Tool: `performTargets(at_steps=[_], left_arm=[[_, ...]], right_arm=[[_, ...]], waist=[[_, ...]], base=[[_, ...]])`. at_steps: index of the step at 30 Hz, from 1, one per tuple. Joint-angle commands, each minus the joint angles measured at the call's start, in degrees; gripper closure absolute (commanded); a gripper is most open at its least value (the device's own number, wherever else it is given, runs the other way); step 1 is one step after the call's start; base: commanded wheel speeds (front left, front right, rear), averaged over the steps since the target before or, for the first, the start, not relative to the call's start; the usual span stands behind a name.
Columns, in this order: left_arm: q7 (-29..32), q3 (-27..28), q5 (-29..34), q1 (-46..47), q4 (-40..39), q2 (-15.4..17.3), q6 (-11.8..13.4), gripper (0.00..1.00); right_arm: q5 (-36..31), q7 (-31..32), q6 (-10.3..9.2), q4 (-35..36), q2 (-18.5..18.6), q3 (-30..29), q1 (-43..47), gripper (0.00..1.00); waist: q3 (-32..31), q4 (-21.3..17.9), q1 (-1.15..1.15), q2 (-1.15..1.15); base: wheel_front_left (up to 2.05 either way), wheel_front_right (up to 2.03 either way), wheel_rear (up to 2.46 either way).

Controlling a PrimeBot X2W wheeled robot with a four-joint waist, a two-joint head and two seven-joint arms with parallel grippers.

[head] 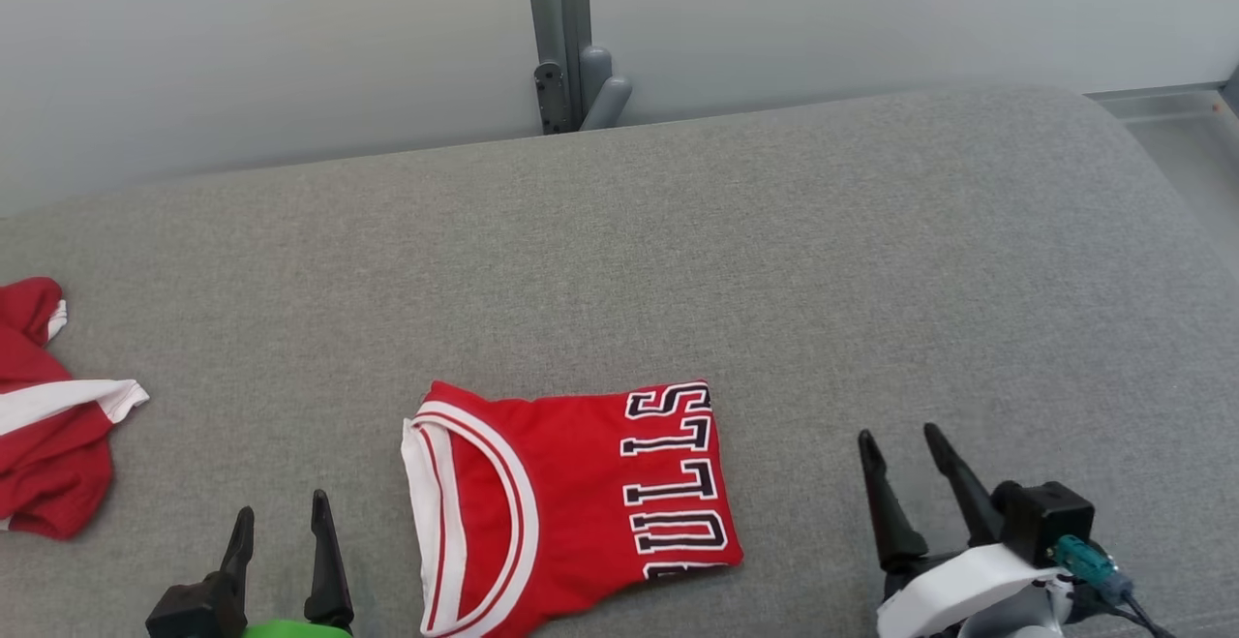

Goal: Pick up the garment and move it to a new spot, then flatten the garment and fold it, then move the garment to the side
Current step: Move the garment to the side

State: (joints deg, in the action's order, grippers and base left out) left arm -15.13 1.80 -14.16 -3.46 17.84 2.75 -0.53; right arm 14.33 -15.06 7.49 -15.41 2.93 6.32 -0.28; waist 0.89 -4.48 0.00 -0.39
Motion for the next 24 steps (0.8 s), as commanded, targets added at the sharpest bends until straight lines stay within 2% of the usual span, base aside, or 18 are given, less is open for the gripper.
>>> performTargets(at_steps=[1, 7, 10, 14, 20, 21, 22, 23, 24], left_arm=[[0.0, -0.4, -0.2, 0.6, 0.1, 0.3, -0.2, 0.0], [0.0, -1.9, 0.2, 2.3, 0.1, 0.3, -0.5, 0.0], [0.0, -2.9, 0.7, 3.2, 0.2, 0.3, -0.9, 0.0], [0.0, -3.7, 1.0, 4.1, 0.3, 0.3, -1.1, 0.0], [0.0, -4.6, 1.2, 4.9, 0.4, 0.3, -1.2, 0.0], [0.0, -4.6, 1.2, 4.8, 0.3, 0.3, -1.2, 0.0], [0.0, -4.6, 1.2, 4.7, 0.2, 0.3, -1.1, 0.0], [0.0, -4.6, 1.2, 4.5, 0.1, 0.3, -1.1, 0.0], [0.0, -4.4, 1.1, 4.2, 0.0, 0.3, -1.0, 0.0]], right_arm=[[1.8, -0.1, -0.01, -0.9, 0.0, 2.4, -1.0, 0.0], [9.1, -0.1, -0.01, -6.0, 0.1, 10.7, -6.3, 0.0], [10.1, -0.1, -0.01, -9.2, 0.1, 13.2, -9.7, 0.0], [11.7, -0.1, -0.01, -13.8, 0.1, 14.7, -12.1, 0.0], [18.1, 0.2, -0.01, -24.1, 0.1, 17.6, -15.8, 0.0], [18.9, 0.2, -0.01, -25.0, 0.0, 18.5, -16.0, 0.15], [19.5, 0.2, -0.01, -25.9, 0.0, 19.2, -16.0, 0.62], [19.8, 0.2, -0.01, -26.2, 0.0, 19.8, -16.2, 1.0], [20.1, 0.2, -0.01, -26.5, 0.1, 20.4, -16.4, 1.0]], waist=[[1.2, 1.0, 0.0, 0.39], [4.6, 4.2, 0.0, 0.39], [6.1, 6.2, 0.0, 0.39], [7.0, 8.3, 0.0, 0.39], [7.6, 11.2, 0.0, 0.39], [7.5, 11.3, 0.0, 0.39], [7.5, 11.4, 0.0, 0.39], [7.4, 11.4, 0.0, 0.39], [7.2, 11.2, 0.0, 0.39]], base=[[0.0, 0.0, 0.0], [0.0, 0.0, 0.0], [0.0, 0.0, 0.0], [0.0, 0.0, 0.0], [0.0, 0.0, 0.0], [0.0, 0.0, 0.0], [0.0, 0.0, 0.0], [0.0, 0.0, 0.0], [0.0, 0.0, 0.0]])
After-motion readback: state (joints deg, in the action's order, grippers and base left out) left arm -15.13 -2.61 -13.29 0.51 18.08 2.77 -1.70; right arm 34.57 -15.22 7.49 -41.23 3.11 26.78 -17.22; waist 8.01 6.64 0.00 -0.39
